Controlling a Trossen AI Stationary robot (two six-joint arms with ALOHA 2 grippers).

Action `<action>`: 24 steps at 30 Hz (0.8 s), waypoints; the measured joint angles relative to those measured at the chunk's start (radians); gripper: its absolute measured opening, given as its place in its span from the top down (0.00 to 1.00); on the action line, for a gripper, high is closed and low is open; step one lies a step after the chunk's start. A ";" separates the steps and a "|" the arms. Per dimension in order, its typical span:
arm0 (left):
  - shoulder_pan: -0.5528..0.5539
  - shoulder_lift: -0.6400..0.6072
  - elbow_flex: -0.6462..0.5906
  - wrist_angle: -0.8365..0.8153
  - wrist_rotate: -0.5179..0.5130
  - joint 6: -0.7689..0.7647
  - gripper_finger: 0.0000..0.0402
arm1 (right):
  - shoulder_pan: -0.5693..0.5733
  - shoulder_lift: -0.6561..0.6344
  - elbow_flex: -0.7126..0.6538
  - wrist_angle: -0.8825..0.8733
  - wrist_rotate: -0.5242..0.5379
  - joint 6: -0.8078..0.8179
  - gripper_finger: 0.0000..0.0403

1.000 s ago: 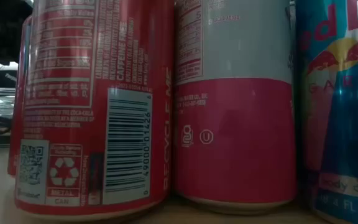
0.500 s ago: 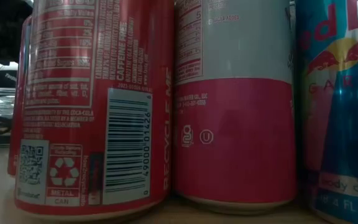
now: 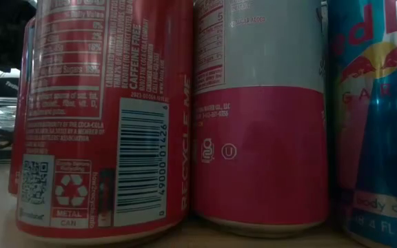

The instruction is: Sort soda cans

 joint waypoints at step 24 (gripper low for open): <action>0.000 0.000 0.000 0.005 -0.007 0.073 0.95 | 0.000 0.000 0.000 0.008 0.001 0.001 0.96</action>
